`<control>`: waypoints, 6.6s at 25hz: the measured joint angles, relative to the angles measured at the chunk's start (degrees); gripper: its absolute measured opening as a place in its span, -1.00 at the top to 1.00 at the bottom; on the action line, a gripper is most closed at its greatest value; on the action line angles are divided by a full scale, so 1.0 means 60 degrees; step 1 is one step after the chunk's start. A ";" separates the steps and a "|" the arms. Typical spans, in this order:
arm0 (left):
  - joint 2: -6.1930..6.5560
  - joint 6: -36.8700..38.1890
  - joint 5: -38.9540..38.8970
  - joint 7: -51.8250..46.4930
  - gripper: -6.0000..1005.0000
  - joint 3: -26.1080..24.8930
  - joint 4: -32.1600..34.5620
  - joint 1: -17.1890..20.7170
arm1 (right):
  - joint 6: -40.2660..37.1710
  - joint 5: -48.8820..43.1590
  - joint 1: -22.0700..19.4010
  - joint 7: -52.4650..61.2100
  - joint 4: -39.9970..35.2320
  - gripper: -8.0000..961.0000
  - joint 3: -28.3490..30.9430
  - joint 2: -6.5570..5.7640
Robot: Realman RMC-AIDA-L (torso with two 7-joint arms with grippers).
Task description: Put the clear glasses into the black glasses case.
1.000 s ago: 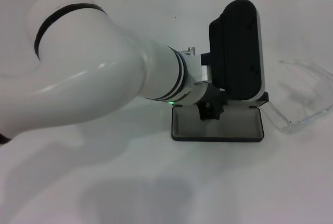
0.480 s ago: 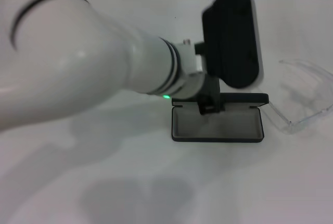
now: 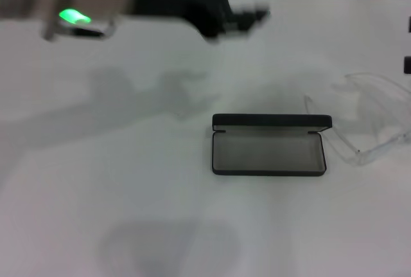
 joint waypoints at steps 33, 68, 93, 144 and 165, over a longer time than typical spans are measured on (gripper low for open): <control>0.0007 0.2704 -0.7827 0.5354 -0.01 -0.3029 -0.6066 0.2117 | 0.0000 -0.9265 0.3836 0.1751 -0.1808 -0.46 -0.5012 0.2050; -0.0012 0.2992 -0.7974 0.5709 -0.01 -0.3147 -0.6227 0.2079 | 0.1438 -0.9536 0.3296 0.2202 -0.0972 0.25 -0.5218 0.2048; 0.0012 0.3005 -0.8298 0.5640 -0.01 -0.3205 -0.6161 0.1914 | -0.0056 -0.6958 0.1751 0.2746 -0.6228 0.86 -0.2442 0.2005; 0.0075 0.3703 -0.7192 0.6105 0.63 -0.2697 -0.7683 -0.0228 | 0.0378 0.3696 0.0762 -0.2472 -0.1057 0.87 -0.4156 0.2086; 0.0069 0.4289 -0.7023 0.6317 0.63 -0.2616 -0.7671 -0.0253 | 0.0324 0.3839 0.0653 -0.2540 -0.0936 0.87 -0.4155 0.2090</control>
